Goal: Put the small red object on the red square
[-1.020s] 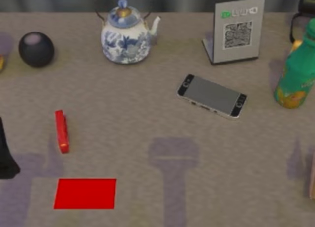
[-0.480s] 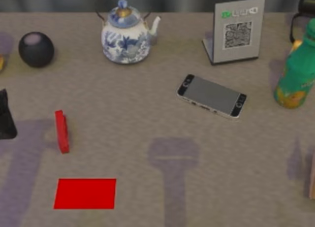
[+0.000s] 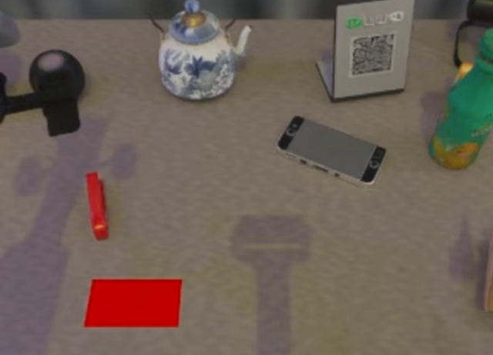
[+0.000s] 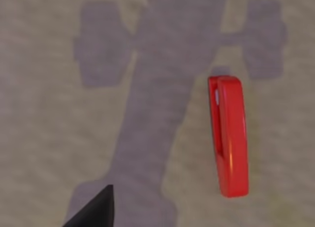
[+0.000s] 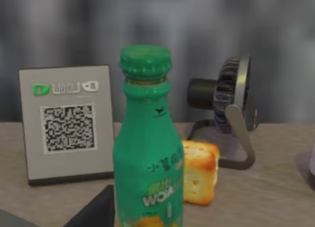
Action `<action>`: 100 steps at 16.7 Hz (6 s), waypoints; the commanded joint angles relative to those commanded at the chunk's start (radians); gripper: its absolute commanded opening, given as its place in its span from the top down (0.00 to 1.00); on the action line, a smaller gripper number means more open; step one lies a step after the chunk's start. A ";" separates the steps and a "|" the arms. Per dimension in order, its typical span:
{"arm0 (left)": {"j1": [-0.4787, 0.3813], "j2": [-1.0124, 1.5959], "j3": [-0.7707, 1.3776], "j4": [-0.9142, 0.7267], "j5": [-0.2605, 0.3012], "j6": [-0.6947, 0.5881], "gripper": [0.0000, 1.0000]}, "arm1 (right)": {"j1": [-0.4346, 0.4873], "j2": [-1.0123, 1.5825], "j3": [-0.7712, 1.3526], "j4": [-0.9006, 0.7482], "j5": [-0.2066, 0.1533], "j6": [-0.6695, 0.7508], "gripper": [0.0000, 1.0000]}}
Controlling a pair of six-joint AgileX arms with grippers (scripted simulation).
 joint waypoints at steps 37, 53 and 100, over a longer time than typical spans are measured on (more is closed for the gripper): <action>-0.047 0.772 0.348 -0.031 0.001 -0.133 0.38 | 0.000 0.000 0.000 0.000 0.000 0.000 0.00; -0.047 0.772 0.348 -0.031 0.001 -0.133 1.00 | 0.000 0.000 0.000 0.000 0.000 0.000 0.00; -0.559 0.290 0.056 -0.226 -0.006 1.133 1.00 | 0.000 0.000 0.000 0.000 0.000 0.000 0.00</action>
